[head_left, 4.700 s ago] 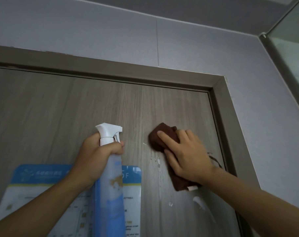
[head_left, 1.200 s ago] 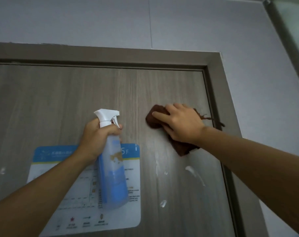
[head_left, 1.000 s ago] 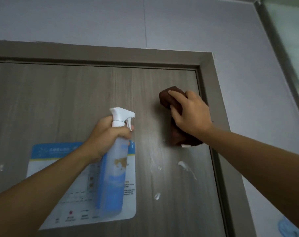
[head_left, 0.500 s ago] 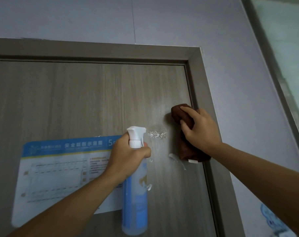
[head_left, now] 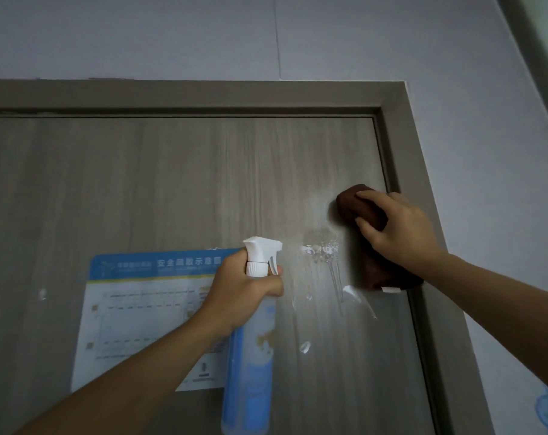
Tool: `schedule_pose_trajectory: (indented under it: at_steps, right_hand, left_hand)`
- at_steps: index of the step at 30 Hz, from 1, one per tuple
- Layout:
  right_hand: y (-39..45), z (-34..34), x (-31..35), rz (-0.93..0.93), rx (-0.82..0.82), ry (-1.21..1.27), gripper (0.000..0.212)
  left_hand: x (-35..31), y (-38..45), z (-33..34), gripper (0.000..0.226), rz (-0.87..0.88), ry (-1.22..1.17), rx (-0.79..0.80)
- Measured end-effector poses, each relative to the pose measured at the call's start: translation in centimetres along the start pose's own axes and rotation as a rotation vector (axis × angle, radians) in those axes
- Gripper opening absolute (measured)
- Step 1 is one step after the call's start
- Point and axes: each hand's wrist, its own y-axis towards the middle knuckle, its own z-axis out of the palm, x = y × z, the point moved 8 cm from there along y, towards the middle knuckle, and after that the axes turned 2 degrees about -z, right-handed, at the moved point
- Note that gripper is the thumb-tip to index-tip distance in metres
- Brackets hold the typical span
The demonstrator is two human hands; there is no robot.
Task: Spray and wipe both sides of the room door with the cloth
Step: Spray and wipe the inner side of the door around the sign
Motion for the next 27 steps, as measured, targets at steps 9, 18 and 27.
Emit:
schedule_pose_trajectory:
  at_steps: [9, 18, 27]
  right_hand:
    - [0.0, 3.4, 2.8, -0.148, -0.029, -0.203, 0.055]
    - [-1.8, 4.2, 6.6, -0.458, 0.277, -0.172, 0.049]
    - [-2.8, 5.0, 9.9, -0.403, 0.316, -0.155, 0.052]
  left_hand:
    - [1.9, -0.1, -3.6, 0.036, -0.030, 0.059, -0.013]
    - [2.6, -0.1, -3.6, 0.038, -0.042, 0.033, -0.002]
    - [2.7, -1.0, -3.4, 0.033, -0.042, 0.050, -0.054]
